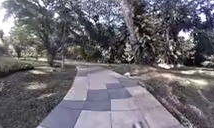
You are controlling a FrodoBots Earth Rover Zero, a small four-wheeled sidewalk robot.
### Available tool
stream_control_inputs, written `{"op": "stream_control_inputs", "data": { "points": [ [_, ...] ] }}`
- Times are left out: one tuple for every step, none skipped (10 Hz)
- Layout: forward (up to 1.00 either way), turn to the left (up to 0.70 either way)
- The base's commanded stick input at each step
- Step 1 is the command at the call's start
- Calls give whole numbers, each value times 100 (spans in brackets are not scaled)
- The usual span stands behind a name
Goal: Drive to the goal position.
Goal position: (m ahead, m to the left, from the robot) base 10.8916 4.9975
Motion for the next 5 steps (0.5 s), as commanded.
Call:
{"op": "stream_control_inputs", "data": {
  "points": [
    [50, 0],
    [50, 0],
    [50, 0],
    [50, 0],
    [50, 0]
  ]
}}
